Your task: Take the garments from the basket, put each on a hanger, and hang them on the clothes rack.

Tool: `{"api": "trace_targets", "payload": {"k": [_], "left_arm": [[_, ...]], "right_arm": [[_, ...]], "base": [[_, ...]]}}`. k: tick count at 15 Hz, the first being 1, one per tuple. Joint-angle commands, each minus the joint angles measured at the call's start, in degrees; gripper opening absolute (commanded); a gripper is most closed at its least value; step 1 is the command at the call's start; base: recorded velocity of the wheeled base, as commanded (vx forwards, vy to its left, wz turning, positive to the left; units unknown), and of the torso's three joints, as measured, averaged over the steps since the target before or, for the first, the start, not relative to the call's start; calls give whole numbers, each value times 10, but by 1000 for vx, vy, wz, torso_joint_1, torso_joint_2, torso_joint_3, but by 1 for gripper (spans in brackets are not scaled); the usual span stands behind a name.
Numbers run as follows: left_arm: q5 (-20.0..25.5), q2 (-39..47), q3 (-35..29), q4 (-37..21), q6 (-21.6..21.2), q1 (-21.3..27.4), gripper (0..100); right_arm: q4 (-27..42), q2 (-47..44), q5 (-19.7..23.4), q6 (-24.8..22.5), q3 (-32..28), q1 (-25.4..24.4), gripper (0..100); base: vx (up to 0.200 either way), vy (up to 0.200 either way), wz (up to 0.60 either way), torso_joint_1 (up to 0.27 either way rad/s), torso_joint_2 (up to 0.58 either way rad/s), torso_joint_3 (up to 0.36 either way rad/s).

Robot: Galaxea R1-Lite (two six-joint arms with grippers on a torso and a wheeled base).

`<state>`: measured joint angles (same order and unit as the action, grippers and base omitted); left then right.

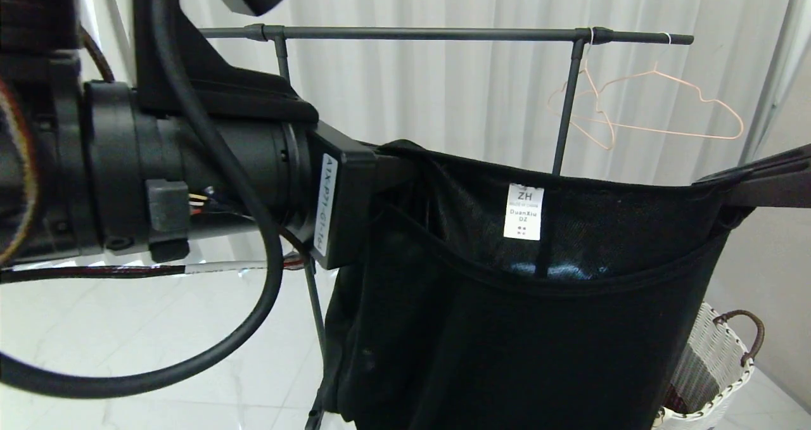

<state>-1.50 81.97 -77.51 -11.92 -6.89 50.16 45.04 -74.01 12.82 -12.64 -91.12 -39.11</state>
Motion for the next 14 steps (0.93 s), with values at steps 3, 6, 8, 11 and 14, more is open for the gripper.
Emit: {"api": "trace_targets", "payload": {"k": [3,6,8,11,14], "left_arm": [[0,22,-6,0,-11,-4,0],[-1,22,-6,0,-12,-5,0],[-1,21,-6,0,-13,-4,0],[-2,21,-6,0,-13,-5,0],[-3,20,-6,0,-13,-5,0]], "right_arm": [[0,12,-25,1,6,2,0],[0,12,-27,2,7,2,0],[0,13,-28,2,7,11,0],[1,12,-33,2,9,18,100],[1,13,-36,4,15,19,100]], "base": [[0,0,0,0,0,0],[0,0,0,0,0,0],[0,0,0,0,0,0],[0,0,0,0,0,0],[0,0,0,0,0,0]]}}
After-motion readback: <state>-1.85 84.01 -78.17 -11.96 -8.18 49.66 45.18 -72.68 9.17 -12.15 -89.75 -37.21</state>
